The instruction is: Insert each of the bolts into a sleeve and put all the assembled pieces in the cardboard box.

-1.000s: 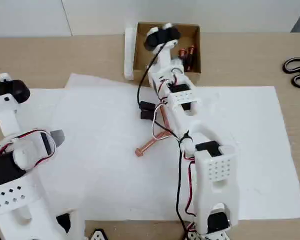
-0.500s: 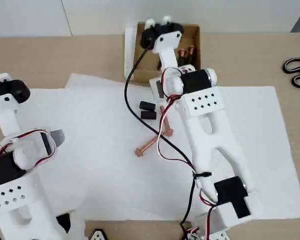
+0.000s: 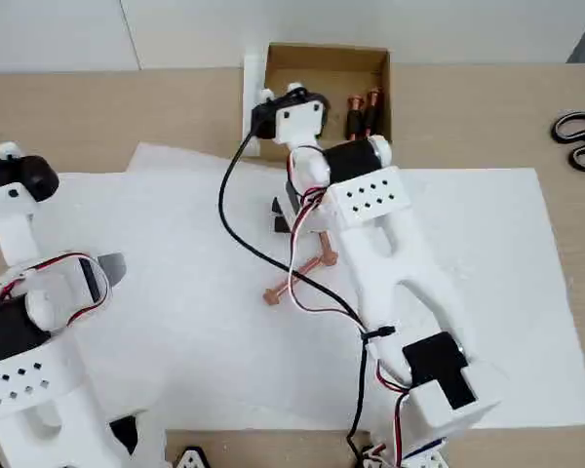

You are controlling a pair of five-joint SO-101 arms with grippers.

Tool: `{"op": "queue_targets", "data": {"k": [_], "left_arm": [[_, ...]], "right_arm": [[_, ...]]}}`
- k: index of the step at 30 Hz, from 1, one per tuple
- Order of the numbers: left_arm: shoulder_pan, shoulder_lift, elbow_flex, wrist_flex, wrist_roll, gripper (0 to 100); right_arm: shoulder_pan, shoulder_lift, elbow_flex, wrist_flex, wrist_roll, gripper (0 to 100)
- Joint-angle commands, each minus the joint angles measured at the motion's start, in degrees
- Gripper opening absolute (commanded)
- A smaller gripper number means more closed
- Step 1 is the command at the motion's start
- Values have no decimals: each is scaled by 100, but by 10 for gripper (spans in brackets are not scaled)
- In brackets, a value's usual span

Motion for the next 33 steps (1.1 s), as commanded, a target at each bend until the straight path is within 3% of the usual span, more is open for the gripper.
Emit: {"op": "queue_targets", "data": {"k": [1, 11, 22, 33], "left_arm": [[18, -88, -22, 18, -18, 261], [-149, -97, -57, 18, -26, 261], [-2725, -88, -13, 0, 18, 261], [-4158, -88, 804, -527, 18, 261]], "right_arm": [[-22, -31, -299, -57, 114, 308], [-391, 22, -264, 4, 1468, 332], [-479, 286, -273, 31, 2778, 331], [-840, 1121, -308, -277, 3033, 331]]}}
